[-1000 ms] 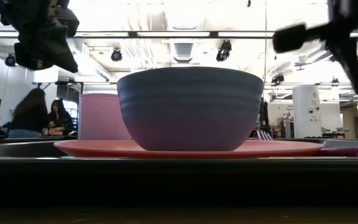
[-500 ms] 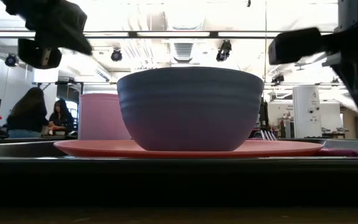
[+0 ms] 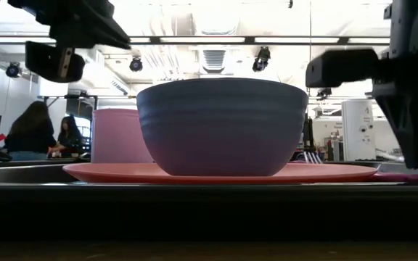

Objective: Set up tray
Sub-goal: Put the silver knife on top of the purple napkin to the right of the silver fork on the black tray, then put the blue spoon on top of the purple napkin to the right of the silver knife on the black tray

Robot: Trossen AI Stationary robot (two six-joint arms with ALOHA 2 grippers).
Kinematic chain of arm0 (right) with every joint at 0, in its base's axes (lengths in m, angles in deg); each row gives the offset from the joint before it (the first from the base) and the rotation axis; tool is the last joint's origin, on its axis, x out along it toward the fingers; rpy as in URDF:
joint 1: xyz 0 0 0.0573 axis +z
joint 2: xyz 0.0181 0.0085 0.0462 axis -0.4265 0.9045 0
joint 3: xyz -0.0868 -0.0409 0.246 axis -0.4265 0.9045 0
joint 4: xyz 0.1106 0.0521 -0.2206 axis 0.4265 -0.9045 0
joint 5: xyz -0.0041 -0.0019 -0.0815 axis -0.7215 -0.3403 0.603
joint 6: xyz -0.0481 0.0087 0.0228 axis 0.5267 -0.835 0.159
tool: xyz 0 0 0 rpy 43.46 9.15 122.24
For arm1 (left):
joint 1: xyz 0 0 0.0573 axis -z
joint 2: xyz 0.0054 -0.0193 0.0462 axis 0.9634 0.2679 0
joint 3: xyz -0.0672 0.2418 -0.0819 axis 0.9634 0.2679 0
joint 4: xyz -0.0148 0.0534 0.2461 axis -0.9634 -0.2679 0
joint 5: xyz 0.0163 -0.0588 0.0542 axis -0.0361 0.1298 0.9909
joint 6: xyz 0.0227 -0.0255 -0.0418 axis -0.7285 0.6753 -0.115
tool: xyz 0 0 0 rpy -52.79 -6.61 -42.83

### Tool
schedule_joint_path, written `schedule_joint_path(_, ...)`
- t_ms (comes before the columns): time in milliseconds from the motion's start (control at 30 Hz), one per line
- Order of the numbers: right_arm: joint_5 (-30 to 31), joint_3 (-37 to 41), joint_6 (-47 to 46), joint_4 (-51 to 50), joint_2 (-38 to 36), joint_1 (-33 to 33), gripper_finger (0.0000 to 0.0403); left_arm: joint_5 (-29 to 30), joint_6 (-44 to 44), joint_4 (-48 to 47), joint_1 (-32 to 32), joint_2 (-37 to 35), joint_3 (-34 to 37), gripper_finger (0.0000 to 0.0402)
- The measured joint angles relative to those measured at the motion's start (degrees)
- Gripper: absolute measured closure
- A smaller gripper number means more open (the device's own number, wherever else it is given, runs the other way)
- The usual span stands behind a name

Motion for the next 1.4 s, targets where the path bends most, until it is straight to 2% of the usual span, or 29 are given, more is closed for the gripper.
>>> schedule_joint_path(233,5.6,4.9,4.0,1.6,-1.6,-0.1,0.0378,0.9,1.9,9.7,1.0,7.6,-0.3,0.0401)
schedule_joint_path(300,7.7,5.9,5.8,2.8,-2.2,-0.1,0.0378,2.5,1.6,9.7,1.4,9.2,-1.9,0.0401)
schedule_joint_path(433,7.7,7.0,6.7,6.2,-3.5,-0.3,0.0374,3.7,-1.1,9.6,1.7,11.3,-5.5,0.0401)
schedule_joint_path(567,7.6,7.6,7.0,9.5,-3.5,-0.3,0.0361,3.8,-3.0,4.5,1.6,12.1,-9.8,0.0401)
schedule_joint_path(900,7.3,10.1,3.4,13.0,-3.8,-1.9,0.0333,6.4,-4.2,-17.9,1.9,11.9,-23.9,0.0401)
schedule_joint_path(1233,8.6,8.4,-7.6,10.6,-5.1,-2.1,0.0300,8.3,-10.4,-24.6,1.9,11.4,-31.6,0.0401)
schedule_joint_path(1400,3.5,7.8,-11.3,9.9,-7.8,-2.0,0.0273,8.4,-10.4,-27.0,1.1,10.9,-31.8,0.0401)
